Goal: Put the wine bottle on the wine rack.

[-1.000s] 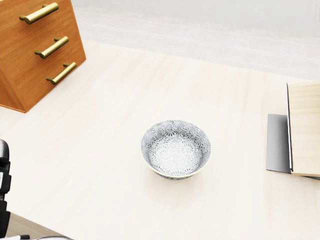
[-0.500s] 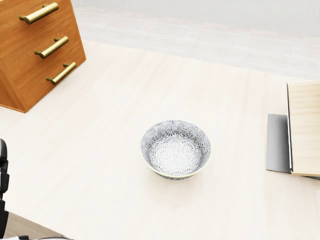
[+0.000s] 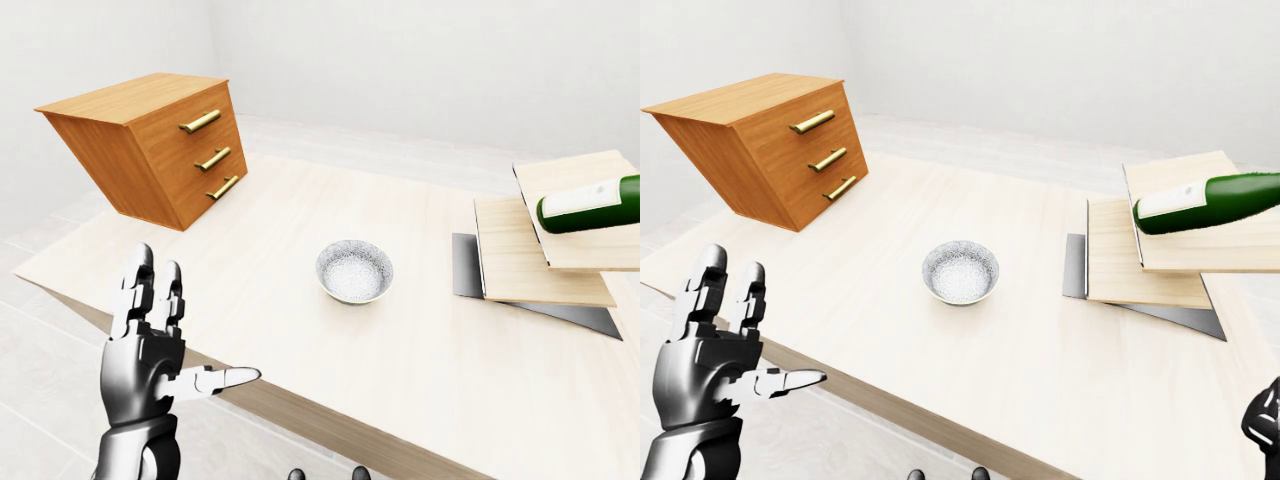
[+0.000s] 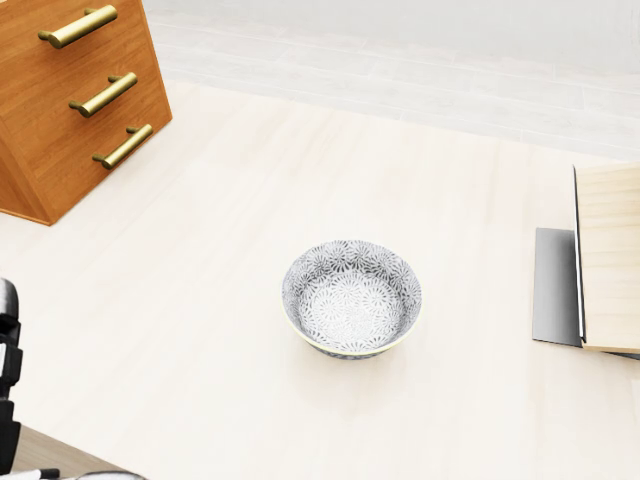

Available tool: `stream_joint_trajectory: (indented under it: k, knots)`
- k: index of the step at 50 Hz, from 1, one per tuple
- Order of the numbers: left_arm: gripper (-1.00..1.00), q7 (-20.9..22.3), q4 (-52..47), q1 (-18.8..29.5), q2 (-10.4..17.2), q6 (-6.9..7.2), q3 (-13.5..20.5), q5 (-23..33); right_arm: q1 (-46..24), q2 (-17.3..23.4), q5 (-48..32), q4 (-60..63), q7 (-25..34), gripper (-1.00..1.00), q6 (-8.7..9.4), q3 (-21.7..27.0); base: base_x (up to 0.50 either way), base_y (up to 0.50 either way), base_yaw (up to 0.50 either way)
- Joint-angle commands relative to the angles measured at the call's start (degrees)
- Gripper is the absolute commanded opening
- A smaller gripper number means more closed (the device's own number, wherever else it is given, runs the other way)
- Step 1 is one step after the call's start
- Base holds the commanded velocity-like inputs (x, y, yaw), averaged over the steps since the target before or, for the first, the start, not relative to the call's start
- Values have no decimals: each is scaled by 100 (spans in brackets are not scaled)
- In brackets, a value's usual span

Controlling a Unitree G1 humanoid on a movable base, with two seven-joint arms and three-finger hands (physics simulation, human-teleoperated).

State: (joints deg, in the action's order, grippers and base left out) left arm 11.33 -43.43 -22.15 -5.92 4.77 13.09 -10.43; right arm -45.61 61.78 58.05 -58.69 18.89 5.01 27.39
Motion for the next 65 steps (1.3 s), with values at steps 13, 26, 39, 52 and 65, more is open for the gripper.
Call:
stream_joint_trajectory:
  k: [13,26,39,52,65]
  knots:
    - [100,-124,-431,-126,-29,23,-171,68,-61,-52,-577,-919,-117,-100,-1,-263,0,0,0]
    - [100,-56,-55,12,13,23,-53,11,-77,-26,-719,-985,-297,-100,-1,-216,0,0,0]
    - [100,24,376,101,48,-184,17,-21,3,-21,-852,-1071,-420,-76,-1,-187,0,0,0]
    - [100,-20,194,18,36,-102,-63,7,79,2,-912,-1116,-460,-36,-1,-164,0,0,0]
    - [100,-121,-239,-128,9,23,-181,40,97,60,-910,-1128,-542,38,-1,-119,0,0,0]
